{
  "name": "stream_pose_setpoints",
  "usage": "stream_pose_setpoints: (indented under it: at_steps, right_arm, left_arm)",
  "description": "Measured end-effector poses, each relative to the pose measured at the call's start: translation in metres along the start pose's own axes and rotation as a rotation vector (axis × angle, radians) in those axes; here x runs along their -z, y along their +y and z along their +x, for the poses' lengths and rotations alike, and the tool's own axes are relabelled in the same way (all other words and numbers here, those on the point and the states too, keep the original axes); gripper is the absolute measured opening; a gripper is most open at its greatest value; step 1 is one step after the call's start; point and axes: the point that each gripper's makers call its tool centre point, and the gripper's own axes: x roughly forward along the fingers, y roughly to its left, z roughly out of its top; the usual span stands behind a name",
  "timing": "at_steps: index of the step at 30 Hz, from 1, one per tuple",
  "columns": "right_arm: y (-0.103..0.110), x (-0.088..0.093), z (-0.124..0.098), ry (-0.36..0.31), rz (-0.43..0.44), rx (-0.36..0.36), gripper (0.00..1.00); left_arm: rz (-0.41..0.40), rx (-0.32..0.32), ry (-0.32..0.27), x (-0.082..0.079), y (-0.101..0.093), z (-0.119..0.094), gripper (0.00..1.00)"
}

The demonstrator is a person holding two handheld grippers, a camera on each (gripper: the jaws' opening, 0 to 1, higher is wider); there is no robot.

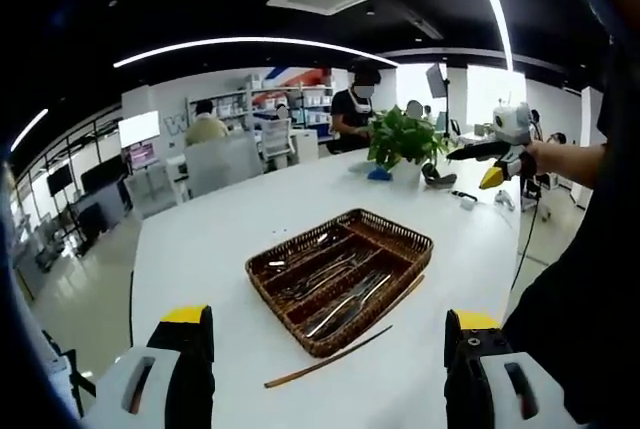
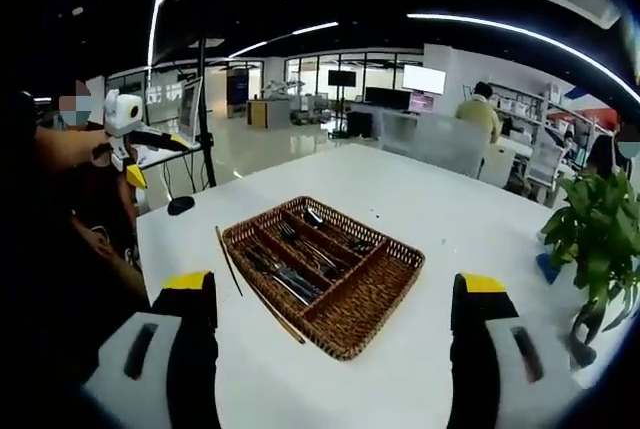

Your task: Arrange the knives, forks, and spoons in their matching storage slots by inserting each utensil handle-first until every utensil is classified and aligned in the correct compartment

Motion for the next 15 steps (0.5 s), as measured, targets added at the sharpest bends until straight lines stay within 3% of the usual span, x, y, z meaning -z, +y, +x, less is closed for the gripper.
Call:
stream_pose_setpoints:
  at_steps: [5,10,15]
  right_arm:
    - [0.003,0.006,0.003,0.051,-0.007,-0.014,0.99]
    - [0.003,0.006,0.006,0.050,0.002,-0.018,0.99]
    - [0.010,0.017,0.015,0.050,-0.007,-0.045,0.98]
  left_arm:
    - [0.006,0.001,0.012,0.000,0.002,-0.001,1.00]
    - [0.012,0.004,0.022,0.001,0.005,0.001,1.00]
    - [0.014,0.011,0.030,0.002,0.005,0.004,1.00]
